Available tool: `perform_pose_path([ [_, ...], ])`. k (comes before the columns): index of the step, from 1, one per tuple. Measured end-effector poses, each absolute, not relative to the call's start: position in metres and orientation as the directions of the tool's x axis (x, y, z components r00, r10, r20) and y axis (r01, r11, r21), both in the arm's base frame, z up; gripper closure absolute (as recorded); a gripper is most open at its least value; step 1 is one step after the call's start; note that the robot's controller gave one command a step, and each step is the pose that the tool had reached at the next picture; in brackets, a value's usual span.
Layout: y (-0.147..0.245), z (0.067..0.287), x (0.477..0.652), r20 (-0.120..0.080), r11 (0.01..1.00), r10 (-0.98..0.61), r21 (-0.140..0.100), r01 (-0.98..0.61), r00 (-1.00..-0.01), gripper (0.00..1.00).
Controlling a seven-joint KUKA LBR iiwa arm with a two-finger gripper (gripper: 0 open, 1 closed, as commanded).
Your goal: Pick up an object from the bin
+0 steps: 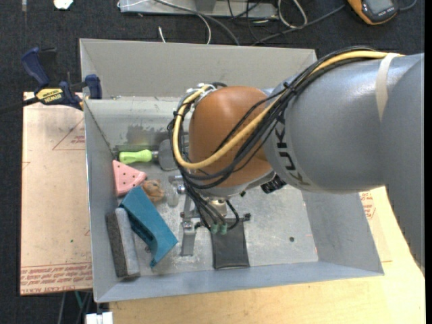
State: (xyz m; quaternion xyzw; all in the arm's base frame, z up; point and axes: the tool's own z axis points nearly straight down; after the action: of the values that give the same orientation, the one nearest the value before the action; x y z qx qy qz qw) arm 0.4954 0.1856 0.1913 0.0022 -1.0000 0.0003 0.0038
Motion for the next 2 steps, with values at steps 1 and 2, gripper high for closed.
perform_pose_path([
  [1, 0.184, 0.196, 0.497, 0.000, 1.000, 0.000, 0.001, 0.000, -1.000, 0.00],
  [2, 0.151, 0.142, 0.496, -0.001, 0.985, -0.172, 0.002, -0.172, -0.985, 0.00],
])
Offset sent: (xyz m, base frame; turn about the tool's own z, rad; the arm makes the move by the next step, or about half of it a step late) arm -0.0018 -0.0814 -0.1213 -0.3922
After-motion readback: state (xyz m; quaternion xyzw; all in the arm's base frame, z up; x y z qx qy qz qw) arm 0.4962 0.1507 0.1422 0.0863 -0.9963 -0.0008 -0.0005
